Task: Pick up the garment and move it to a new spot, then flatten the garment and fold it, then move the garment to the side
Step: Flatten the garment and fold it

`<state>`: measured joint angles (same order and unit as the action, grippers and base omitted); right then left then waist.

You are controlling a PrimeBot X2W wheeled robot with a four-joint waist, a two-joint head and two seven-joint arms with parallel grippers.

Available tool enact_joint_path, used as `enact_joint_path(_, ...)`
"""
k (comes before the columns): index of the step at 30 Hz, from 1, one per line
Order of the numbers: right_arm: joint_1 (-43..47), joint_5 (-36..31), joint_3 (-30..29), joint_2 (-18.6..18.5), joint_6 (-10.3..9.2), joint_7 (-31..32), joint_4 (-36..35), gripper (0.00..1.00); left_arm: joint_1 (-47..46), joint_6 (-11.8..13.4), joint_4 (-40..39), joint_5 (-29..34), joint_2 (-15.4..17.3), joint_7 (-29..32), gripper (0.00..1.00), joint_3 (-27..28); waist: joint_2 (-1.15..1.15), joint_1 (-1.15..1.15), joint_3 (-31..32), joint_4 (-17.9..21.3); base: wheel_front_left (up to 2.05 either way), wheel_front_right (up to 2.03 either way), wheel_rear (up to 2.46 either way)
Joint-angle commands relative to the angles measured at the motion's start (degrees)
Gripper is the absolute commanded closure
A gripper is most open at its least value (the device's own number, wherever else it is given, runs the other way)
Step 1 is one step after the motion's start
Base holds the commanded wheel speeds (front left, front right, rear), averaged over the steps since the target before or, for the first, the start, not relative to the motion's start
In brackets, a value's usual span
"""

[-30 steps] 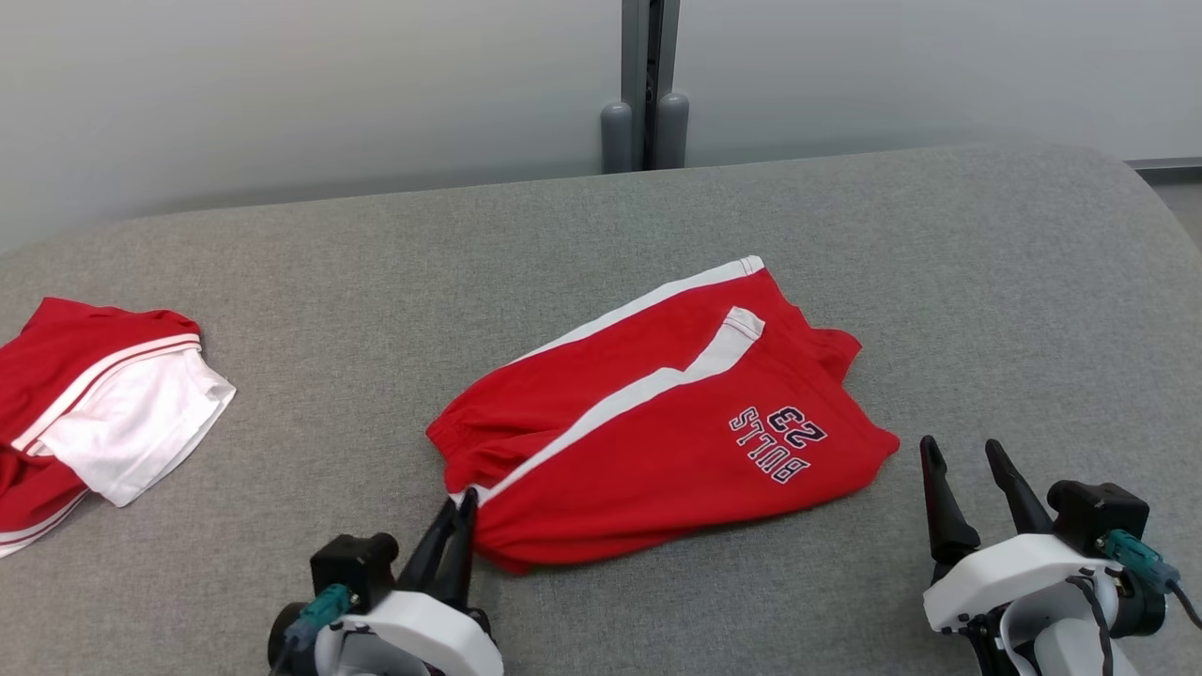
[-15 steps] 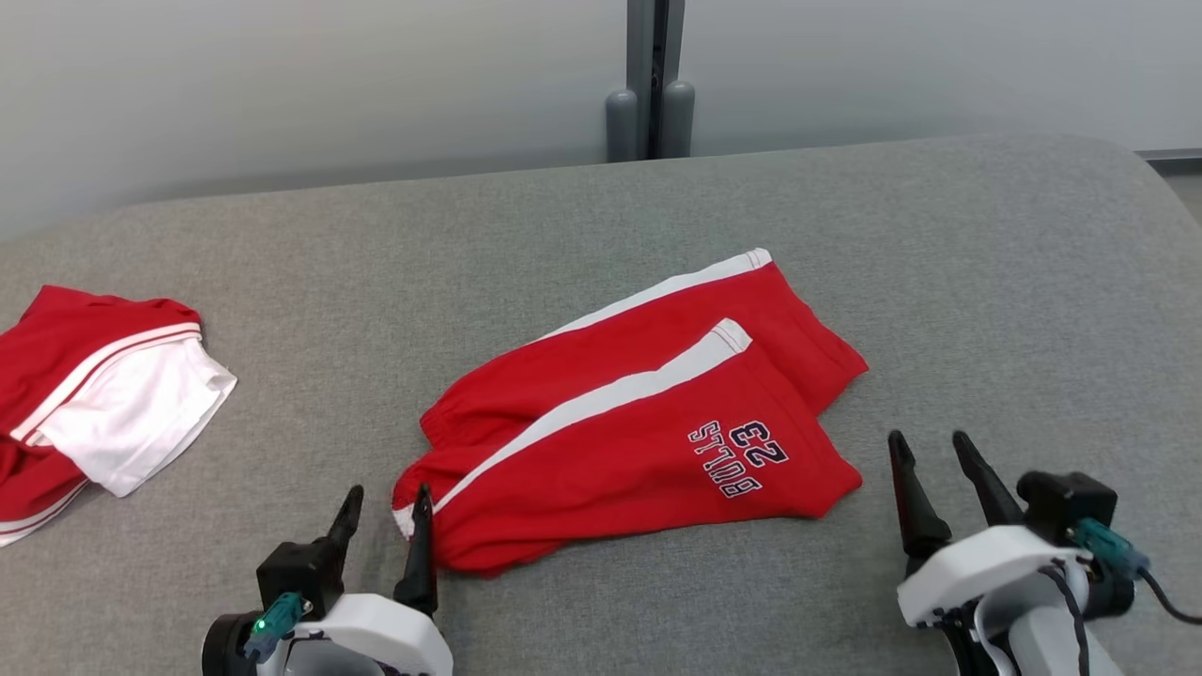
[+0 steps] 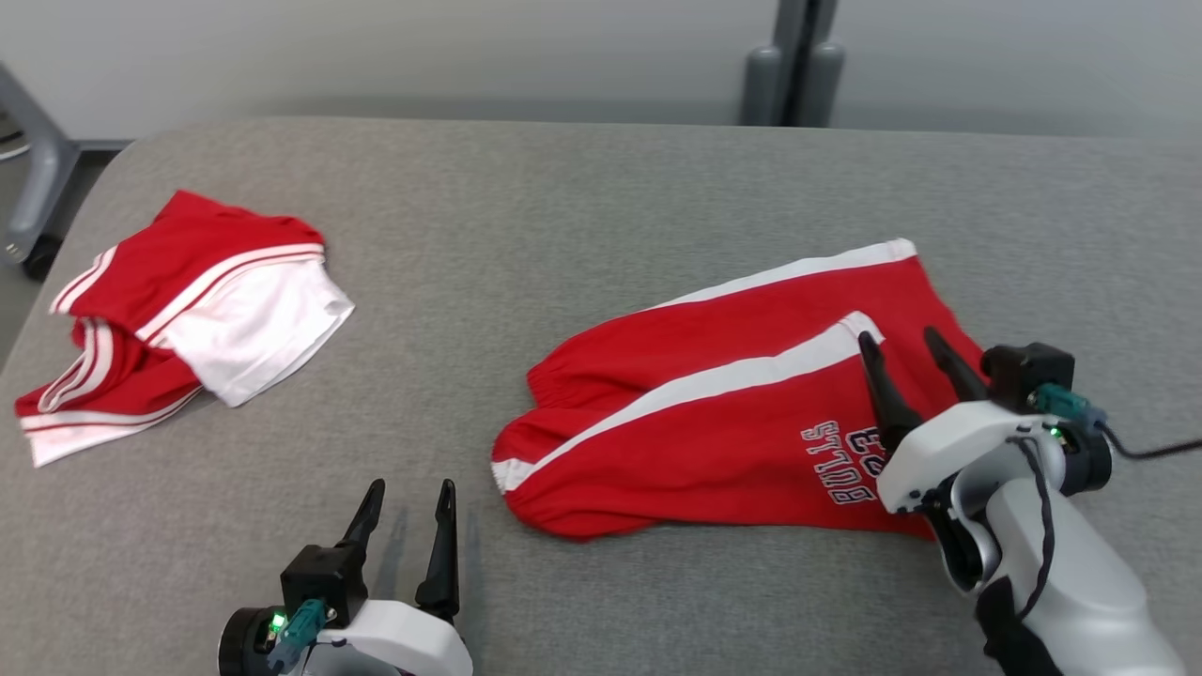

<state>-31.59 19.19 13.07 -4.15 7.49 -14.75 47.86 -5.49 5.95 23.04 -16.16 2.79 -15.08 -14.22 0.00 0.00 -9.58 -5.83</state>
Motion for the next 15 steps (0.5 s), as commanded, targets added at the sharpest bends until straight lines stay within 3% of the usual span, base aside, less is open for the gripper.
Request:
enact_joint_path(1,-2.19,0.71,-0.07,-0.86,0.01,0.70,2.58,0.00,-0.86,0.04,-0.36,-0.13,0.23,-0.13,0.00,-0.22,0.00,0.00,-1.37,-2.78,0.00,0.00,0.00)
enact_joint_path(12,-9.86,1.33,0.57,-3.20,0.01,2.49,14.99,0.00,-1.43,0.45,-1.29,-0.84,0.20,-0.12,0.00,-1.25,0.00,0.00,-3.03,-6.25,0.00,0.00,0.00)
enact_joint_path(14,-10.77,1.30,0.82,-3.25,0.01,2.08,17.26,0.26,-1.43,0.44,-1.47,-0.93,0.21,-0.12,0.00,-1.23,0.00,0.00,-3.32,-6.31,0.00,0.00,0.00)
enact_joint_path(15,-10.95,1.40,0.93,-3.11,0.01,1.91,17.70,0.50,-1.45,0.44,-1.55,-0.97,0.20,-0.13,0.00,-1.21,0.00,0.00,-3.38,-6.24,0.00,0.00,0.00)
